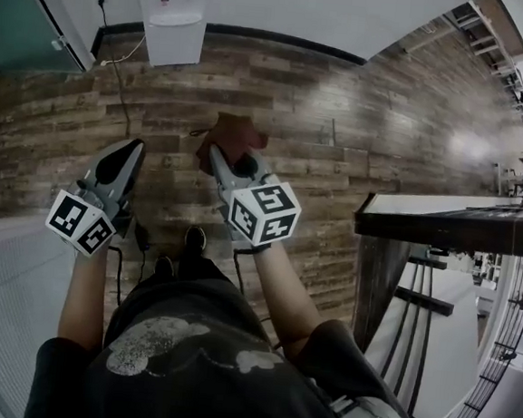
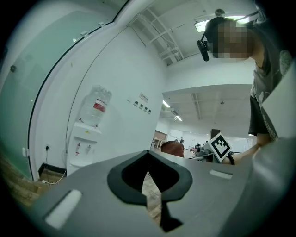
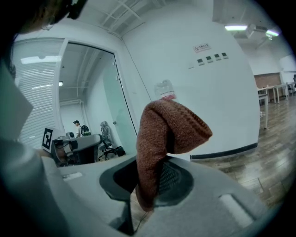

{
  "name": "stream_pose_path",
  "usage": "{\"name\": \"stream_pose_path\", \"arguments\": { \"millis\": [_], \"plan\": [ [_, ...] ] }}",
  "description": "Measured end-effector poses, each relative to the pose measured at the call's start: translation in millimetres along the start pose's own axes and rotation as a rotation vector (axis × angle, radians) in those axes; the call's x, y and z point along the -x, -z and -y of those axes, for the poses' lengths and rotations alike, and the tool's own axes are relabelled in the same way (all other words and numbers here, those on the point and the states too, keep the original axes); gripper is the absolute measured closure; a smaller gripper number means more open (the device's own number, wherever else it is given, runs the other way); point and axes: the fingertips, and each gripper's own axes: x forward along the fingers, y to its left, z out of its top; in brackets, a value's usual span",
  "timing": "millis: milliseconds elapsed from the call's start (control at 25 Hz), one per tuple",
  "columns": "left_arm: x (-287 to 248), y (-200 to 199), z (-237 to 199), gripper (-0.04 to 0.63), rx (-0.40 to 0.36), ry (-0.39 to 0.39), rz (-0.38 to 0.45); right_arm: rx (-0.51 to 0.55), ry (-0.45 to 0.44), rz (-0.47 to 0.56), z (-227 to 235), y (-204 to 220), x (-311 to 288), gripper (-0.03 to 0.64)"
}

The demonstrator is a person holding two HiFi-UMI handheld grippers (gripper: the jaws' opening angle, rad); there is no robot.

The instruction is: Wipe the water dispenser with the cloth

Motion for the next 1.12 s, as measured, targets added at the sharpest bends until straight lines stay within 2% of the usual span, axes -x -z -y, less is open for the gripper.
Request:
{"name": "stream_pose_path", "arguments": {
  "millis": [200,600,880,1120],
  "plan": [
    [30.9,3.9,12.6,0.578,0.0,0.057,0.009,0.019,0.008,-0.012,-35.1,13.0,17.7,0.561],
    [65.7,13.8,36.2,0.578,0.016,0.103,0.017,0.087,-0.004,-0.016,-81.2,31.9,47.5,0.563],
    [77.3,24.8,55.2,0.578,0.013,0.137,0.025,0.053,0.016,-0.002,-91.4,44.4,59.5,0.565],
    [89.2,28.9,70.9,0.578,0.022,0.136,0.031,0.081,-0.001,-0.001,-105.4,45.7,75.6,0.565]
  ]
}}
